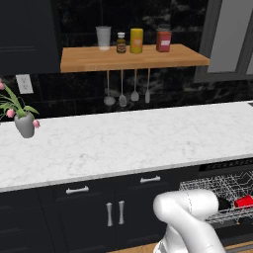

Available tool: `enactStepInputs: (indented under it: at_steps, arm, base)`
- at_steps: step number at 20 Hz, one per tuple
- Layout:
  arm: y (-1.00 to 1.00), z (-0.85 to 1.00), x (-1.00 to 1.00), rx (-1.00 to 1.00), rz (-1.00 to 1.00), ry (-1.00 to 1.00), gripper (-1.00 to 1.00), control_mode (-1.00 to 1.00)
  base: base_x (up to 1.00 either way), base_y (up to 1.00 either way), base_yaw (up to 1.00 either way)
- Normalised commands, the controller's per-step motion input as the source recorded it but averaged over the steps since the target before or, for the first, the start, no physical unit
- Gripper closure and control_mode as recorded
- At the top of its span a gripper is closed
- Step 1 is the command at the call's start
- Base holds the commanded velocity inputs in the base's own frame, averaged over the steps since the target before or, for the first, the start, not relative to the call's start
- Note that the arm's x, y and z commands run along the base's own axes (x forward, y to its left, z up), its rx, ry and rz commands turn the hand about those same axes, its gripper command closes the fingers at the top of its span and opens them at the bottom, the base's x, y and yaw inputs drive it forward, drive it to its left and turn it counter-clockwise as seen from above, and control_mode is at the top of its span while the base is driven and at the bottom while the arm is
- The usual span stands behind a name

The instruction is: Pick up the cup and bowl from the counter, place them in the dishwasher, and close the dishwasher door.

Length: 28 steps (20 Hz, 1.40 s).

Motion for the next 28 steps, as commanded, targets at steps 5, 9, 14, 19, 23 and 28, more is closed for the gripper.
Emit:
enactStepInputs:
  at_steps: [5,9,14,19,23,28]
  arm:
    - [-0.18,-0.29,0.00,0.00,-0.18,-0.05,-1.00,-1.00]
    - [-0.03,-0.26,0.00,0.00,-0.05,0.00,-1.00,-1.00]
    - [-0.01,-0.69,0.00,0.00,0.00,-0.03,-1.00,-1.00]
    - [-0.21,-0.84,0.00,0.00,-0.01,-0.13,-1.00,-1.00]
    - [-0.34,-0.74,0.01,-0.01,-0.07,-0.13,-1.00,-1.00]
    - [-0.70,-0.21,0.04,0.01,-0.02,-0.02,-1.00,-1.00]
  base:
    - [0.00,0.00,0.00]
    - [0.00,0.00,0.00]
    - [0.00,0.00,0.00]
    - [0.00,0.00,0.00]
    - [0.00,0.00,0.00]
    - [0.00,0.00,0.00]
